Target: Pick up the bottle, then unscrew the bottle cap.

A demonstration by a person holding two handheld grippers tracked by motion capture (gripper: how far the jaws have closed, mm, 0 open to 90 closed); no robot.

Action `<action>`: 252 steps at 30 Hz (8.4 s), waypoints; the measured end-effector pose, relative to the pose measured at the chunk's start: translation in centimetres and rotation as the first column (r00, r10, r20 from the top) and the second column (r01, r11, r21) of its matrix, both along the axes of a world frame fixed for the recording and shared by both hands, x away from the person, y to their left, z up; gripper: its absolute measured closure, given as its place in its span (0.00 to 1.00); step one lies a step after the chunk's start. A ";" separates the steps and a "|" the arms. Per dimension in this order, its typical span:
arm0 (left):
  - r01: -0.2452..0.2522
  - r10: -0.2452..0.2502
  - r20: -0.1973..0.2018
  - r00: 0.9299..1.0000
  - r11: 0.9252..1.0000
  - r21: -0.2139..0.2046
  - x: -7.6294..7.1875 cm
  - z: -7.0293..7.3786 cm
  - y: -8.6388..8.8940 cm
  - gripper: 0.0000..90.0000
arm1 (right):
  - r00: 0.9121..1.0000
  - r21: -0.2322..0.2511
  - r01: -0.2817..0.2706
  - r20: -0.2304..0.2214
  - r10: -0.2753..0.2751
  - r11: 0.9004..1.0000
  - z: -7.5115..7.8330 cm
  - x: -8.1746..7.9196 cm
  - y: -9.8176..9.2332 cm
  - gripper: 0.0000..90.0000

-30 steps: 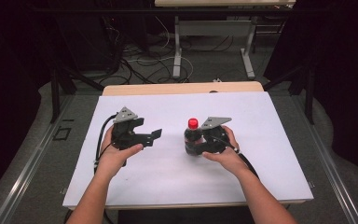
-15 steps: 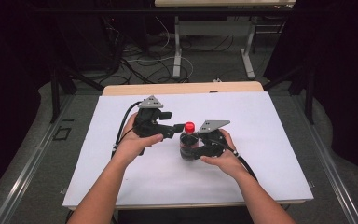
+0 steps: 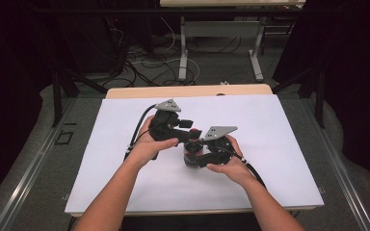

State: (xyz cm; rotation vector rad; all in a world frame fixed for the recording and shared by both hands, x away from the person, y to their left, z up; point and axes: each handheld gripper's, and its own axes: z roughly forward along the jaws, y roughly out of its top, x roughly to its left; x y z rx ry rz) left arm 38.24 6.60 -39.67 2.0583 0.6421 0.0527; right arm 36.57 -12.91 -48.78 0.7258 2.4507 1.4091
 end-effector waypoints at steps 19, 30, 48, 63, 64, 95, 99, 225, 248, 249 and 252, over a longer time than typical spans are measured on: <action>0.011 -0.012 0.012 1.000 0.997 0.074 -0.2 -0.3 -1.0 0.68 | 1.000 -0.003 -0.002 -0.008 0.002 1.000 -0.1 -0.2 0.2 0.33; -0.065 0.059 0.072 0.996 0.994 0.091 -1.2 -0.1 -1.6 0.68 | 1.000 -0.010 0.016 -0.010 -0.016 1.000 0.1 -0.4 0.3 0.33; -0.313 0.308 0.068 0.949 0.947 0.074 -2.0 0.0 -2.8 0.60 | 0.995 -0.014 0.101 -0.007 -0.101 0.995 -0.1 -0.4 0.5 0.33; 0.059 -0.063 0.023 0.998 0.988 0.141 -0.3 0.1 -0.5 0.58 | 1.000 -0.007 -0.006 -0.022 0.006 1.000 0.0 -0.8 1.0 0.33; 0.061 -0.066 0.035 0.997 0.987 0.146 -0.3 0.1 -0.5 0.59 | 1.000 -0.006 -0.011 -0.024 0.011 1.000 0.0 -0.9 1.1 0.33; -0.256 0.250 0.066 0.966 0.959 0.117 -1.8 0.1 -1.5 0.50 | 0.998 -0.017 0.067 -0.020 -0.067 0.998 -0.1 -0.9 1.0 0.33; -0.169 0.167 0.036 0.985 0.982 0.080 -1.3 0.6 -0.2 0.47 | 0.998 0.004 0.056 -0.035 -0.056 0.998 0.0 -1.0 1.1 0.33; -0.319 0.330 -0.063 0.942 0.938 0.135 -2.5 0.4 -1.1 0.62 | 0.997 -0.016 0.071 -0.022 -0.071 0.997 -0.5 -1.5 1.9 0.33; 0.059 -0.059 0.006 0.998 0.998 -0.007 -0.6 0.1 2.4 0.55 | 0.999 0.022 -0.029 -0.034 0.030 0.999 0.0 -1.5 1.7 0.33; 0.055 -0.055 0.013 0.998 0.998 -0.016 -0.7 0.0 2.4 0.56 | 0.999 0.022 -0.029 -0.034 0.029 0.999 0.0 -1.6 1.7 0.33; 0.063 -0.063 0.013 0.998 0.998 -0.020 -0.8 0.1 2.4 0.57 | 0.999 0.013 -0.036 -0.037 0.037 0.999 0.2 -1.6 1.7 0.33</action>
